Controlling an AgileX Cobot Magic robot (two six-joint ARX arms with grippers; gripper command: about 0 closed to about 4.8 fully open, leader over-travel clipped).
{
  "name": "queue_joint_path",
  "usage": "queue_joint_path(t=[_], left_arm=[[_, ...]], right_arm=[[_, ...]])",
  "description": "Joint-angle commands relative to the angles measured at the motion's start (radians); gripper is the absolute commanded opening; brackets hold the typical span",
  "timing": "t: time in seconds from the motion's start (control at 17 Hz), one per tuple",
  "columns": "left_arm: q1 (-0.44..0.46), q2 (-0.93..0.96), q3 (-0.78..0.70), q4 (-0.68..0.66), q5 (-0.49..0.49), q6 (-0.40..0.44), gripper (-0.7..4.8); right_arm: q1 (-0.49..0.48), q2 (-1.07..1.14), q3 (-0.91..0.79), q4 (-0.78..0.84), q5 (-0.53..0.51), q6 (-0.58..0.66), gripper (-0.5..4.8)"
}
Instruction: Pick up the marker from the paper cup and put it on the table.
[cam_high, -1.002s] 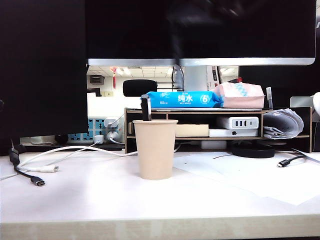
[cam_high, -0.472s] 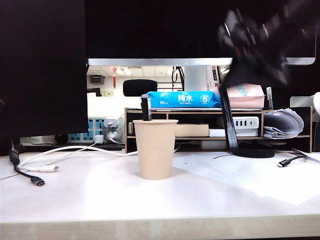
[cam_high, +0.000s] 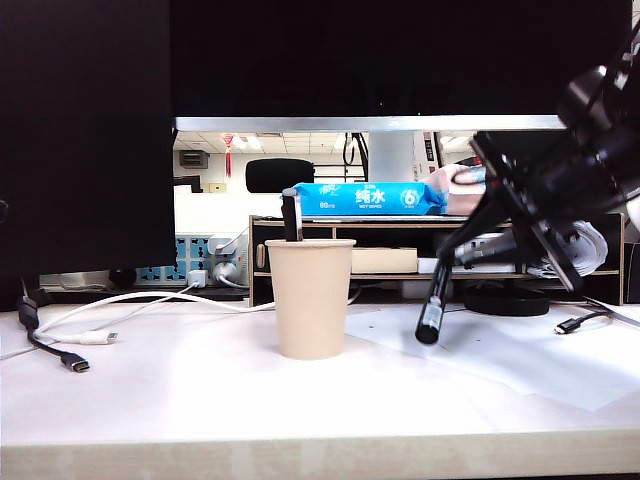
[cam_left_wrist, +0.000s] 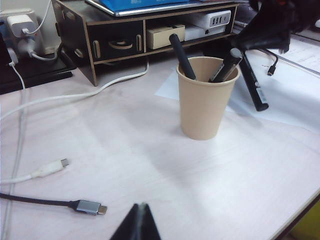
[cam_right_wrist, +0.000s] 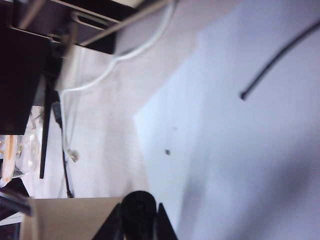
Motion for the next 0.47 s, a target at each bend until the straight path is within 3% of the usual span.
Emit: queue_joint_path(t=[0.06, 0.47], left_arm=[[0.001, 0.0, -0.004, -0.011, 0.002, 0.004, -0.05], [0.001, 0.0, -0.004, -0.011, 0.002, 0.004, -0.05]], right_arm=[[0.004, 0.002, 0.002, 0.019, -0.021, 0.006, 0.22], [0.054, 0.008, 0.002, 0.031, -0.01, 0.02, 0.22]])
